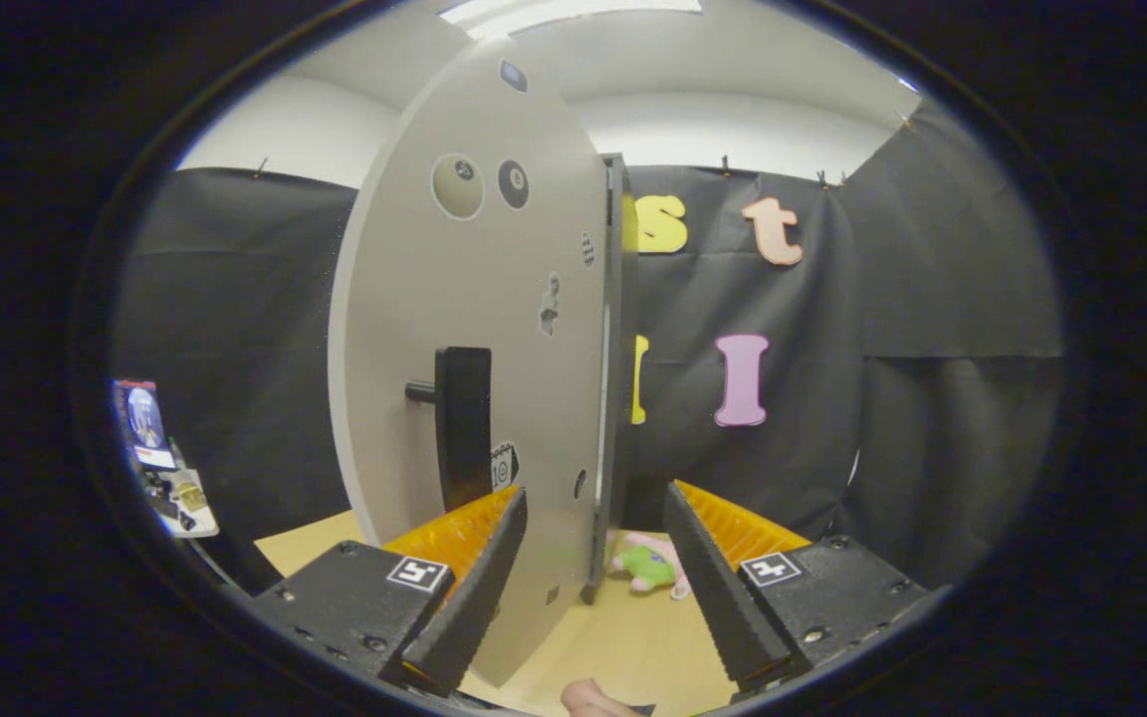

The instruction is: Open the shoe cabinet door, grab the shoes and put them into the shoe cabinet, then close the shoe cabinet door.

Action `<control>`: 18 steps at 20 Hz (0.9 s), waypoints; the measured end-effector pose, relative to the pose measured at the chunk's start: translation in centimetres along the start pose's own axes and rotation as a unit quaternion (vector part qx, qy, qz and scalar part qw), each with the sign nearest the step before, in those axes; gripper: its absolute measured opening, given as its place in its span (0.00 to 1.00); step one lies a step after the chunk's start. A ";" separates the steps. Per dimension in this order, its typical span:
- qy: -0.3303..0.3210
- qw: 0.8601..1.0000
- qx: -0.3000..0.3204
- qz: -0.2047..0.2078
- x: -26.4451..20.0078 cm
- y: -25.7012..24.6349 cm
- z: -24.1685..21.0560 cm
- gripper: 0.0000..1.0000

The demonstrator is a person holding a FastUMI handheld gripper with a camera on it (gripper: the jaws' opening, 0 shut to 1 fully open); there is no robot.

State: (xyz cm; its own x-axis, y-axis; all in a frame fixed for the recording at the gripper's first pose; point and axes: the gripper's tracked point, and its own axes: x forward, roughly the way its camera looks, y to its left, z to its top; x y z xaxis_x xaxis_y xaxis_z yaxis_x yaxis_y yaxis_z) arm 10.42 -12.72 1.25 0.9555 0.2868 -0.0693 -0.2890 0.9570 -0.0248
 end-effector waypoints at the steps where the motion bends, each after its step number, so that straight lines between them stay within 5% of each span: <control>1: -0.001 1.000 0.003 0.000 0.2 0.6 -0.1 0.92; 18: -0.012 1.000 0.012 0.018 4.9 8.3 0.1 0.92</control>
State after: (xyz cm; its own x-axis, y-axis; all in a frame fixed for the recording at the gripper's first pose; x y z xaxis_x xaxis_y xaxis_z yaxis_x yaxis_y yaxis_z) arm 12.72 -3.38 0.80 0.9458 0.3215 -0.0466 -0.3218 0.9468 0.0008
